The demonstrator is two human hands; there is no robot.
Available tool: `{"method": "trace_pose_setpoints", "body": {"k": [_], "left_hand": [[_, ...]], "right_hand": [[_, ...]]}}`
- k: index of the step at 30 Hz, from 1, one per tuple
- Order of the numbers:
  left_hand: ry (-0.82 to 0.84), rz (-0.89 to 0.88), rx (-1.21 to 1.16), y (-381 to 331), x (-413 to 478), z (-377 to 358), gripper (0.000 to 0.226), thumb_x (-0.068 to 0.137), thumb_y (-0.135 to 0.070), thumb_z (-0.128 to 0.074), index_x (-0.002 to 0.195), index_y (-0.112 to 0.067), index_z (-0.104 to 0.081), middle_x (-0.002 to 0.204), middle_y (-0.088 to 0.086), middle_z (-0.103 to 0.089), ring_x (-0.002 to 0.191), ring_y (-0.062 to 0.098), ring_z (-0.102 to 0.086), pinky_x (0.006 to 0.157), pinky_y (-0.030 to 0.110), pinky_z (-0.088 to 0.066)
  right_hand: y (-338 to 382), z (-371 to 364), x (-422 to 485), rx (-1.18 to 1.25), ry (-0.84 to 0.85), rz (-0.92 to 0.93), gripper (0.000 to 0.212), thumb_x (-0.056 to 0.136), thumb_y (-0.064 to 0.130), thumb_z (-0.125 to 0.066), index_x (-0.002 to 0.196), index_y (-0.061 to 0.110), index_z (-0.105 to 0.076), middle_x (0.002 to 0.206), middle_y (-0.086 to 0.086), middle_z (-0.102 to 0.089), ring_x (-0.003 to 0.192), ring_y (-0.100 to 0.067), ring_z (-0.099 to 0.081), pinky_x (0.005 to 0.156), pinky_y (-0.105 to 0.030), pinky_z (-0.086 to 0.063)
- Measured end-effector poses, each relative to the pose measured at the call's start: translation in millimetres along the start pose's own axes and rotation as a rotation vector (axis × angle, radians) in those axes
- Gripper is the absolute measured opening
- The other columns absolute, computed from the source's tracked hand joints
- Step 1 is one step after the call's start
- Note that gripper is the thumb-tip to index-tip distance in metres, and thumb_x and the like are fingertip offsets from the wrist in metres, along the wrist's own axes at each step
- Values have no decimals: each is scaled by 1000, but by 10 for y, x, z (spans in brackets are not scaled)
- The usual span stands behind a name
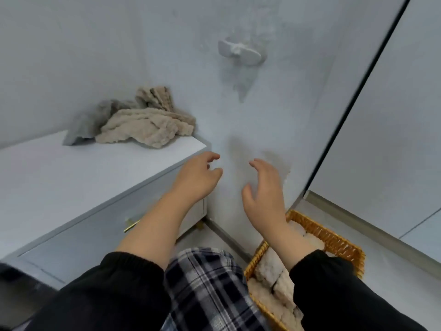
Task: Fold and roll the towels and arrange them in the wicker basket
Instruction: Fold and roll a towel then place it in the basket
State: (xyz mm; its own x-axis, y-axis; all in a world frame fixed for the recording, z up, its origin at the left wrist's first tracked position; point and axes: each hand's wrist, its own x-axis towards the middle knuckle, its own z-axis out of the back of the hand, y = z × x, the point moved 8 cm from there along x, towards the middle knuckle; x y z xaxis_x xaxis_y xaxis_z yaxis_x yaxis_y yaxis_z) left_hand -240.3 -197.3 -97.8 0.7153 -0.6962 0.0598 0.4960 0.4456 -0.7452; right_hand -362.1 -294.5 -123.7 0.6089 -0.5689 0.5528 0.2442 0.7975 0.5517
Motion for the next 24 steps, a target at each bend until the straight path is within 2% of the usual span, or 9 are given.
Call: {"method": "trace_pose_setpoints", "body": {"k": [7, 10, 13, 17, 20, 24], "left_hand": [[-369, 172, -158, 811, -243, 851, 45, 95, -18, -49, 139, -22, -45, 143, -3, -46, 129, 14, -43, 95, 23, -32], [-426, 224, -146, 1103, -238, 1090, 46, 95, -18, -47, 141, -21, -41, 146, -1, -41, 132, 15, -38, 99, 24, -31], [-410, 252, -16, 1332, -126, 1286, 50, 95, -19, -47, 143, -19, -38, 150, 2, -35, 135, 21, -34, 107, 33, -31], [-316, 330, 139, 1634, 25, 1377, 56, 95, -22, -48, 148, -16, -30, 154, 6, -26, 139, 26, -25, 108, 37, -29], [-231, 384, 211, 1791, 112, 1348, 62, 95, -26, -49, 150, -17, -22, 156, 7, -20, 141, 28, -20, 111, 40, -27], [-99, 400, 343, 1932, 223, 1242, 65, 97, -33, -44, 152, -21, -12, 159, 5, -10, 145, 27, -9, 114, 46, -18]], "right_hand": [[772, -614, 291, 174, 67, -15, 46, 87, 3, -51, 132, 9, -45, 132, -5, -46, 125, -16, -37, 100, -15, -23], [959, -914, 428, 220, 126, -69, 48, 90, 6, -50, 136, 13, -39, 138, 0, -40, 130, -13, -32, 96, -13, -22], [1067, -1185, 593, 260, 154, -138, 50, 90, 9, -48, 138, 14, -37, 142, 1, -37, 132, -14, -30, 96, -18, -26], [1216, -1623, 712, 297, 183, -187, 54, 89, 9, -51, 140, 11, -35, 143, -5, -36, 133, -20, -30, 104, -29, -30], [1247, -1907, 787, 177, 204, -172, 59, 87, 13, -54, 142, 11, -32, 151, -8, -27, 139, -25, -22, 113, -36, -25], [1218, -2149, 1057, -37, 193, -124, 80, 84, 16, -60, 150, 20, -15, 160, -10, 0, 147, -28, 0, 119, -45, -6]]}}
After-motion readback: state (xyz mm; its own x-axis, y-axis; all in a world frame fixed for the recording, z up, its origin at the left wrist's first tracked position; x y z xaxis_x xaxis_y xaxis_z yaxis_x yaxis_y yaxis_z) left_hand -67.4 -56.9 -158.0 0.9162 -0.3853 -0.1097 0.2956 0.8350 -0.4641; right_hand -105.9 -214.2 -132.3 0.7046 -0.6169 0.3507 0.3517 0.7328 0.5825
